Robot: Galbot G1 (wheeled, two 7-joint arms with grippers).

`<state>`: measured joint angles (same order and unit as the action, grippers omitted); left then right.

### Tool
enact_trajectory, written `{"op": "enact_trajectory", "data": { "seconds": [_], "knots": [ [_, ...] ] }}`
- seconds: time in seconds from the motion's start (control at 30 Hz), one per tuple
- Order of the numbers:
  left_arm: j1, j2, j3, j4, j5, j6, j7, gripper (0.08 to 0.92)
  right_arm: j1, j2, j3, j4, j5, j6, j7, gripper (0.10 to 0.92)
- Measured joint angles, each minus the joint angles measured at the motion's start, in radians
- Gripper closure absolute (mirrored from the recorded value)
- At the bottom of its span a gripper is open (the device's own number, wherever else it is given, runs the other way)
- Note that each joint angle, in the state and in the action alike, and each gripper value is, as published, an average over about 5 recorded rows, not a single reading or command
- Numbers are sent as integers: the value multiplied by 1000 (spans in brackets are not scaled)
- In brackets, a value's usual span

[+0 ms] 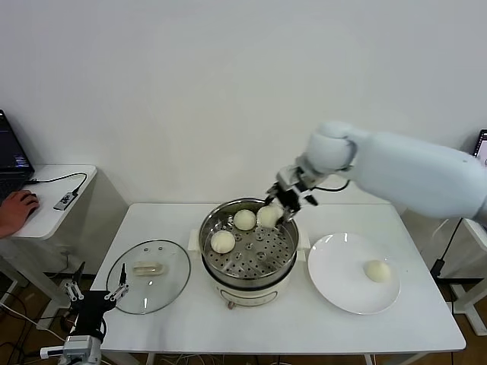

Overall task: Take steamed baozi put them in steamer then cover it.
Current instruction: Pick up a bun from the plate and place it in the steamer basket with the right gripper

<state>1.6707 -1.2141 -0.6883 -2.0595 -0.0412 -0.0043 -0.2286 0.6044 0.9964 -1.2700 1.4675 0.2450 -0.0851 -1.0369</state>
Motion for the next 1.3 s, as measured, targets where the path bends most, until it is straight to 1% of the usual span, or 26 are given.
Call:
{"op": "enact_trajectory", "data": {
  "seconds": [0.4,0.67,0.9,1.0,1.23,1.3],
  "knots": [
    [11,-8,-14,-20,1,2,0,177,-45,125,-74,-10,-110,149,16,478],
    [17,-7,-27,-22,-1,2,0,177,-68,155,-95,-17,-191,241,17,466],
    [16,-9,-27,-22,-1,2,0,177,-75,153,-107,-7,-226,305,21,453],
    [16,-8,-26,-22,-1,2,0,177,-78,151,-108,-5,-235,326,27,417],
    [14,-7,-26,-22,-1,2,0,177,-60,132,-99,6,-244,350,27,237],
    [12,-6,-26,-22,-2,2,0,177,-49,121,-93,11,-243,346,21,215]
  ]
}}
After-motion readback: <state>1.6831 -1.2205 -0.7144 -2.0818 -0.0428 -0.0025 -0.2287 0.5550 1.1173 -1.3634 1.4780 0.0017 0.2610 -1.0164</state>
